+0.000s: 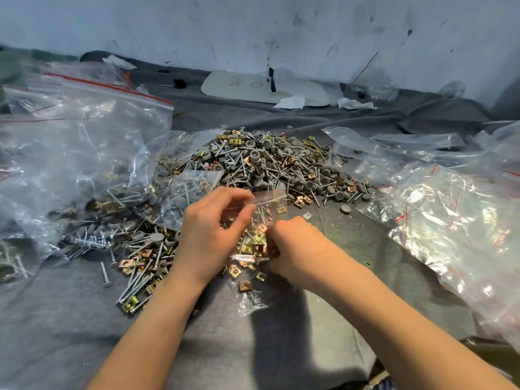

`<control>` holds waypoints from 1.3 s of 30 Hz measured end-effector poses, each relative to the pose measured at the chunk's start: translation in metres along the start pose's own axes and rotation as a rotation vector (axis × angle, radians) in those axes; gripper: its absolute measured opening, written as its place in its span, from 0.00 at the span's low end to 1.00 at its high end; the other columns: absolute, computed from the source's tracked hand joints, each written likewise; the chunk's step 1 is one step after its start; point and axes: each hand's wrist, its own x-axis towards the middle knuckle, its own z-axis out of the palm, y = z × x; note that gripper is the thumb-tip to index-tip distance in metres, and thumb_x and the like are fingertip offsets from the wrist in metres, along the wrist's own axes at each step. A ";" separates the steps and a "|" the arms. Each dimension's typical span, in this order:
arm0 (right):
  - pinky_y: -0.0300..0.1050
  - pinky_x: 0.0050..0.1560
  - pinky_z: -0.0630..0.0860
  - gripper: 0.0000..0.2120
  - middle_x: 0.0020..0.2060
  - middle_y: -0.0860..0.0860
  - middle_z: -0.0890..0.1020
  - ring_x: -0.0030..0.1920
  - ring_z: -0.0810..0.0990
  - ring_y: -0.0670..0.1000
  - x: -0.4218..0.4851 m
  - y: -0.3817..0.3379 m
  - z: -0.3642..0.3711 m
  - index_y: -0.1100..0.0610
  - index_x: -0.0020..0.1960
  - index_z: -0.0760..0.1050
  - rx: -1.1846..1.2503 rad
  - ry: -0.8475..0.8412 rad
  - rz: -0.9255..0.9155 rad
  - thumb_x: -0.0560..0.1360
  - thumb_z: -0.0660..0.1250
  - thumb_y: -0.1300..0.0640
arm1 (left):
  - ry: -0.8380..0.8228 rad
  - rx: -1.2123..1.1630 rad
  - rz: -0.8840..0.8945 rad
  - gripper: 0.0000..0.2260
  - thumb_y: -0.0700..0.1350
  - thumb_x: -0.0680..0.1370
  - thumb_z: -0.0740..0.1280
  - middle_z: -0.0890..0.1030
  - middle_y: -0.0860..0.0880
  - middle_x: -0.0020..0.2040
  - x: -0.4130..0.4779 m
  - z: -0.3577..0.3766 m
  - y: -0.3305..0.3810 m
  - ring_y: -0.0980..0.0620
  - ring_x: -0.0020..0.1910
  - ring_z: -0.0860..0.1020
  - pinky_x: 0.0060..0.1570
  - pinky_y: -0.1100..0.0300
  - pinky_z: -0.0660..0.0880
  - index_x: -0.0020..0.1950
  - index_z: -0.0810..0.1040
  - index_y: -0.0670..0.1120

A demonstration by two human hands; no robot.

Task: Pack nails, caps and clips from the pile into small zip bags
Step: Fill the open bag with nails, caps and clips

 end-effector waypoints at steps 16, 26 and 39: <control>0.37 0.45 0.69 0.02 0.40 0.45 0.82 0.45 0.77 0.46 -0.019 0.024 -0.050 0.56 0.45 0.82 0.493 0.676 -0.294 0.73 0.71 0.60 | -0.169 -0.167 0.114 0.08 0.47 0.78 0.63 0.77 0.47 0.50 0.003 -0.006 0.010 0.54 0.48 0.78 0.47 0.52 0.79 0.51 0.78 0.45; 0.38 0.38 0.75 0.15 0.36 0.46 0.83 0.34 0.79 0.40 0.003 0.051 -0.041 0.49 0.40 0.79 0.660 0.522 0.038 0.74 0.64 0.67 | -0.023 -0.201 0.056 0.03 0.46 0.78 0.63 0.78 0.48 0.45 0.011 -0.022 0.016 0.53 0.43 0.78 0.42 0.61 0.75 0.48 0.75 0.50; 0.33 0.30 0.66 0.08 0.40 0.49 0.80 0.40 0.76 0.49 0.027 0.019 0.001 0.50 0.42 0.76 0.238 0.009 -0.131 0.72 0.70 0.62 | 0.088 -0.197 -0.042 0.03 0.48 0.77 0.63 0.80 0.54 0.44 0.014 -0.036 0.008 0.60 0.44 0.79 0.43 0.67 0.73 0.46 0.74 0.56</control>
